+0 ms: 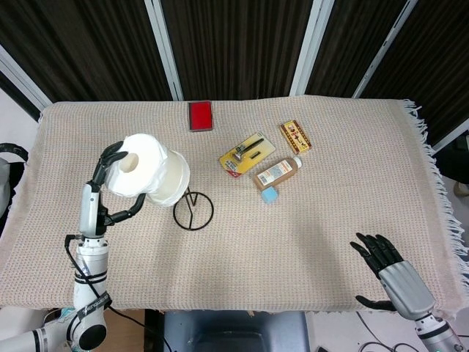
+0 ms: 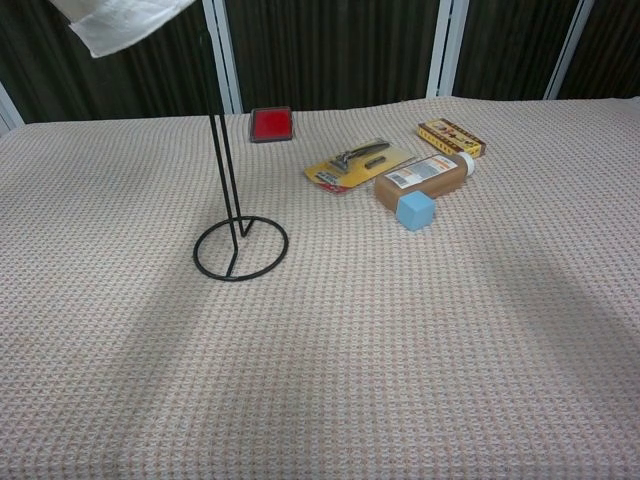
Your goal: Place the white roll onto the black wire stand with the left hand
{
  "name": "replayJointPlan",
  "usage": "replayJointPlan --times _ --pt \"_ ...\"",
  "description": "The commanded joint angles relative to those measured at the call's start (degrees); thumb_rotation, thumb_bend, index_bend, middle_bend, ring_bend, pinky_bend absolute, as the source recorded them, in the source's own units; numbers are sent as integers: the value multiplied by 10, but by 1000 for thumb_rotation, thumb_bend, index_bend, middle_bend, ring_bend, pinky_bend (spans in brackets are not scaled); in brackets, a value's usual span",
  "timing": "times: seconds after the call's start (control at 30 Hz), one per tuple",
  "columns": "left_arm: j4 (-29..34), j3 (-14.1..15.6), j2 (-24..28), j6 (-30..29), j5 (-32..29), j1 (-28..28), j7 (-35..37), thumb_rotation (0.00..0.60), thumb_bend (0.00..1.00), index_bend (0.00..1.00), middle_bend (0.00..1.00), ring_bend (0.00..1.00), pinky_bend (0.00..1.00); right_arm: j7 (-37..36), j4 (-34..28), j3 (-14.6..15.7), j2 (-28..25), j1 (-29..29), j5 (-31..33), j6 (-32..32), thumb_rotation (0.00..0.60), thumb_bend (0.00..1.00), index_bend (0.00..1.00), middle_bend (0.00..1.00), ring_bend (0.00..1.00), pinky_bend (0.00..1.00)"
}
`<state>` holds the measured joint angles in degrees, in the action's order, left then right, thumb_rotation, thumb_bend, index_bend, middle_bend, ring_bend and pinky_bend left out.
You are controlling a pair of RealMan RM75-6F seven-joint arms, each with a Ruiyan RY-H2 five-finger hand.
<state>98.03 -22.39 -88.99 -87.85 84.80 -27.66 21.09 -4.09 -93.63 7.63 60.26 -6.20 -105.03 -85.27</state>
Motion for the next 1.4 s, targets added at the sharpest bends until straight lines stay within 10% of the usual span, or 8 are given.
replayJointPlan --times 0.03,1.1,1.4 --pt "-1 1 -11 6 -1 -10 -16 600 714 687 789 704 932 -1 0 0 0 0 0 -1 600 63 0 0 0 0" --pt "-30 0 -35 42 -32 -52 -57 600 606 593 695 618 893 -5 -1 -2 -3 1 -1 -5 600 64 0 0 0 0" --pt "-31 19 -15 67 -24 -57 -61 600 442 31 115 13 68 -3 -2 -2 -3 1 -1 -3 600 64 0 0 0 0"
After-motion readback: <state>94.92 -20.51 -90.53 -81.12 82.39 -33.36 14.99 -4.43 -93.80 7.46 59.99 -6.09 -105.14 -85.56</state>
